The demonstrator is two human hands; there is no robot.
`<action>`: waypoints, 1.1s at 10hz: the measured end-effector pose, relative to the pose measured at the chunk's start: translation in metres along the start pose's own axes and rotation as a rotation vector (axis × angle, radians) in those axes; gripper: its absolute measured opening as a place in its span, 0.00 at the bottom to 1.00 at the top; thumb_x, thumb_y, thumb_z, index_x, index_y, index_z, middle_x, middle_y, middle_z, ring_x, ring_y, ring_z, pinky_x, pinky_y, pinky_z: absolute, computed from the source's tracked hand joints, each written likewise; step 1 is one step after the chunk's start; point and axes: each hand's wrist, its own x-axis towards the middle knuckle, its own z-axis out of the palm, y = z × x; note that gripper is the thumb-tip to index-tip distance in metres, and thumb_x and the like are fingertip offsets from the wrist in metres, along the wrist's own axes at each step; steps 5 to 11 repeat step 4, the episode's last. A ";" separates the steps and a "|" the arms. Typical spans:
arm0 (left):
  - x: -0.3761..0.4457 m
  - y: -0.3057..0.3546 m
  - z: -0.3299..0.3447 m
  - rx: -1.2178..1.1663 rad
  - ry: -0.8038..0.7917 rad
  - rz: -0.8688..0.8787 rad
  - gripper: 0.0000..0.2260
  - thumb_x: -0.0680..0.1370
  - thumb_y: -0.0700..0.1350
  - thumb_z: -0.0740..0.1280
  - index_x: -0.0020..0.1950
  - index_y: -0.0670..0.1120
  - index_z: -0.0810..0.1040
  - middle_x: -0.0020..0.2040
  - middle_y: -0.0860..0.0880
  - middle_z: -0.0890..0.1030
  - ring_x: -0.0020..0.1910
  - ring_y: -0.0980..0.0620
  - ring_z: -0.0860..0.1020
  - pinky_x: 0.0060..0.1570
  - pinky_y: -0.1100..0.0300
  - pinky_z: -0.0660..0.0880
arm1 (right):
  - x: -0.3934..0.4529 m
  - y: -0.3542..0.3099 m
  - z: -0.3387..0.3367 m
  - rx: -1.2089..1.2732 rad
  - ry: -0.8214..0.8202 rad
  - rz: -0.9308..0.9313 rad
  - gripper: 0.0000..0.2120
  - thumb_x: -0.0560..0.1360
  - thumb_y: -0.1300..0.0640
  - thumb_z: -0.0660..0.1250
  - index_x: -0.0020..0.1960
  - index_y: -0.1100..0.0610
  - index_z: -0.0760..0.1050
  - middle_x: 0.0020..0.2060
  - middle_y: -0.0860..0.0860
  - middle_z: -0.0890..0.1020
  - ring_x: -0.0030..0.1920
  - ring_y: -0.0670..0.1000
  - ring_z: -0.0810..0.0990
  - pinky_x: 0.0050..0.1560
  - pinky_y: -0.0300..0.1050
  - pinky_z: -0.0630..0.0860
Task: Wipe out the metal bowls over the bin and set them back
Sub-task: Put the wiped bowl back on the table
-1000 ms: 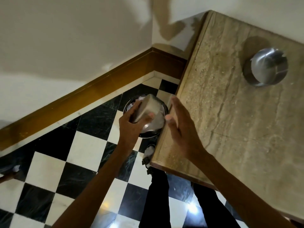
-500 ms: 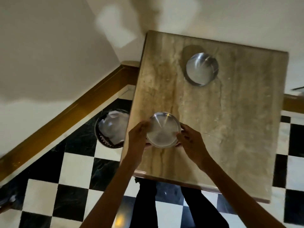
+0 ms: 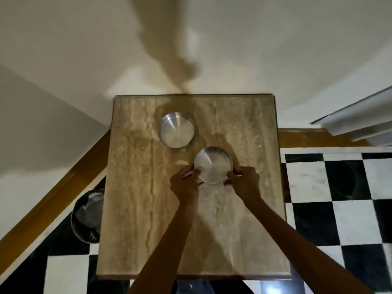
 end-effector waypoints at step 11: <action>0.012 0.051 0.032 -0.010 -0.062 0.081 0.07 0.81 0.38 0.69 0.57 0.36 0.83 0.53 0.38 0.87 0.52 0.41 0.87 0.41 0.49 0.86 | 0.024 -0.040 0.001 0.360 0.040 0.095 0.14 0.75 0.70 0.70 0.60 0.70 0.79 0.50 0.64 0.85 0.46 0.58 0.87 0.49 0.53 0.86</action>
